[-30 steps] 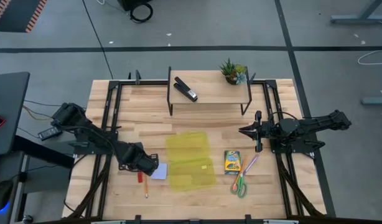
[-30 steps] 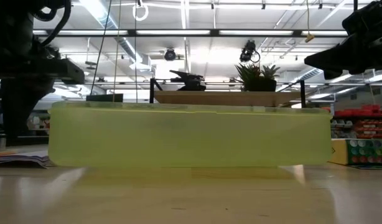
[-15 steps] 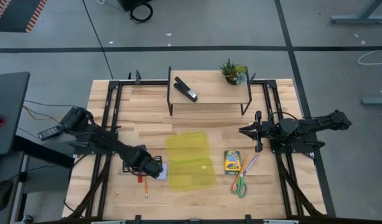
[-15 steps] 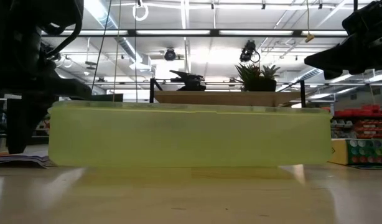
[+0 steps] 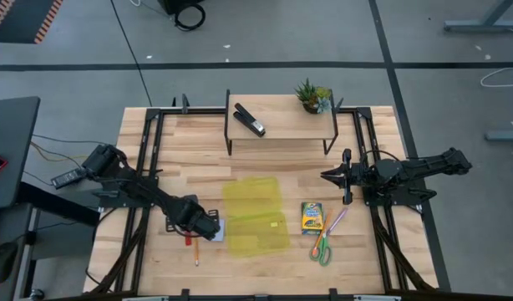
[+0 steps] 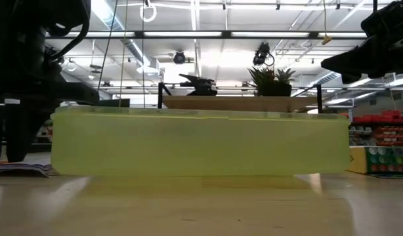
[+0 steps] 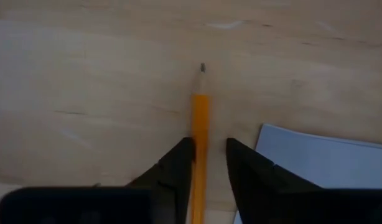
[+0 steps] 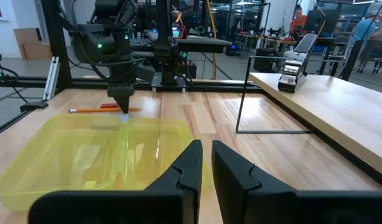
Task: Pack school essentials
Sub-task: Put the left orange pencil into the yellow supply box
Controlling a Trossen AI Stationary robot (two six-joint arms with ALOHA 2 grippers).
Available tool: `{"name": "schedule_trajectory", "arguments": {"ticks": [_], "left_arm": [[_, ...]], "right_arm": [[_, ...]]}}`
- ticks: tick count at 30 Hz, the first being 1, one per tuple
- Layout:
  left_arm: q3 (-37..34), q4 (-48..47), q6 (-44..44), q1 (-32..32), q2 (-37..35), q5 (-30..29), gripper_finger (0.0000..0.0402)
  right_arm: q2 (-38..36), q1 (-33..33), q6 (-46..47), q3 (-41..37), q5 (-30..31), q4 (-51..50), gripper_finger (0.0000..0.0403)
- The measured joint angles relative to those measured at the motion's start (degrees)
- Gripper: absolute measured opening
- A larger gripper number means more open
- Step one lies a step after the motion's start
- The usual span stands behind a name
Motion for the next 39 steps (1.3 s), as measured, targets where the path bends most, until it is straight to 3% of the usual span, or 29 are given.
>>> {"name": "schedule_trajectory", "arguments": {"ticks": [9, 28, 39], "left_arm": [[0.0, -0.1, 0.2, 0.0, 0.1, -1.7, 0.0011], [-0.2, -0.8, 0.1, 0.0, -1.9, -2.1, 0.0014], [3.9, -5.2, 2.4, 0.0, -1.9, -3.4, 0.0002]], "right_arm": [[0.0, 0.0, 0.0, 0.0, 0.0, 0.0, 0.0042], [0.0, 0.0, 0.0, 0.0, 0.0, 0.0, 0.0042], [0.0, 0.0, 0.0, 0.0, 0.0, 0.0, 0.0042]]}}
